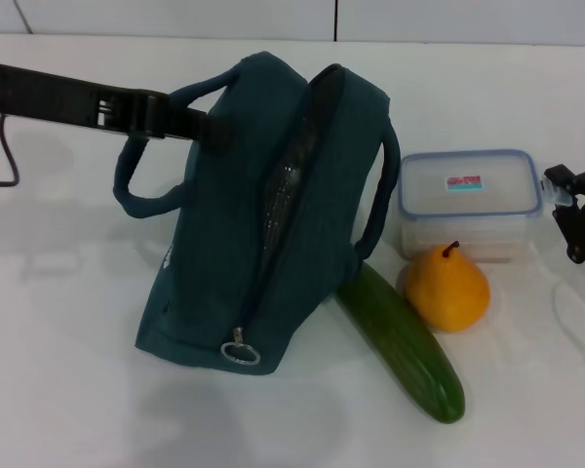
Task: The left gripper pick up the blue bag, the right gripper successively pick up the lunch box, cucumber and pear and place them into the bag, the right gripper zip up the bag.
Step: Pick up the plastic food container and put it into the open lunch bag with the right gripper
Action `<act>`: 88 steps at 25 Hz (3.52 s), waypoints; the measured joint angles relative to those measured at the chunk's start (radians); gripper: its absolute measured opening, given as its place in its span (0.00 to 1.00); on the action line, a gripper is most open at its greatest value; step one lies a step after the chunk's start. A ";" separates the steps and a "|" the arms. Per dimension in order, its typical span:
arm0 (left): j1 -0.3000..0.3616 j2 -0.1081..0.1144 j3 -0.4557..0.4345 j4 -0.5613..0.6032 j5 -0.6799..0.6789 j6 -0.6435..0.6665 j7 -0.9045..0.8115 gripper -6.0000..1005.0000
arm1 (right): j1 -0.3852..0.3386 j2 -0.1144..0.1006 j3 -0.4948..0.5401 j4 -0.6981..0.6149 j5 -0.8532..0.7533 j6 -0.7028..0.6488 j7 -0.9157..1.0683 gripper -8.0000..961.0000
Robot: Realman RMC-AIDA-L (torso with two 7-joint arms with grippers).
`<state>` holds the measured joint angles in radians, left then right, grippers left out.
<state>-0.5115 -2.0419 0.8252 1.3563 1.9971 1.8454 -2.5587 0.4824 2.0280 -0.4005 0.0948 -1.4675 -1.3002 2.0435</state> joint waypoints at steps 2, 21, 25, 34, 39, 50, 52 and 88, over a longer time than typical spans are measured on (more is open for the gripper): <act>-0.003 -0.007 0.000 0.000 0.000 0.000 0.001 0.06 | -0.002 0.000 0.001 0.007 0.006 -0.004 0.025 0.10; -0.013 -0.025 0.000 -0.003 0.000 -0.035 0.026 0.06 | -0.035 0.000 0.089 0.032 0.007 -0.095 0.116 0.10; -0.013 -0.027 0.000 -0.003 0.003 -0.047 0.037 0.06 | -0.038 0.000 0.089 0.033 0.007 -0.108 0.144 0.10; -0.026 -0.032 0.002 0.005 0.052 -0.057 0.052 0.06 | -0.039 0.000 0.151 0.069 0.007 -0.210 0.155 0.10; -0.031 -0.034 0.008 0.007 0.062 -0.064 0.052 0.06 | -0.041 0.000 0.188 0.071 0.007 -0.285 0.155 0.10; -0.034 -0.042 0.075 0.073 0.062 -0.100 0.027 0.06 | -0.006 -0.001 0.239 0.072 0.007 -0.359 0.167 0.10; -0.028 -0.043 0.096 0.083 0.062 -0.119 0.022 0.06 | -0.001 -0.001 0.250 0.072 0.007 -0.370 0.167 0.10; -0.039 -0.041 0.184 0.115 0.054 -0.180 -0.055 0.06 | 0.148 0.000 0.265 0.128 -0.289 -0.122 0.134 0.10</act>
<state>-0.5506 -2.0831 1.0097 1.4717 2.0515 1.6657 -2.6141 0.6304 2.0280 -0.1351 0.2233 -1.7568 -1.4226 2.1774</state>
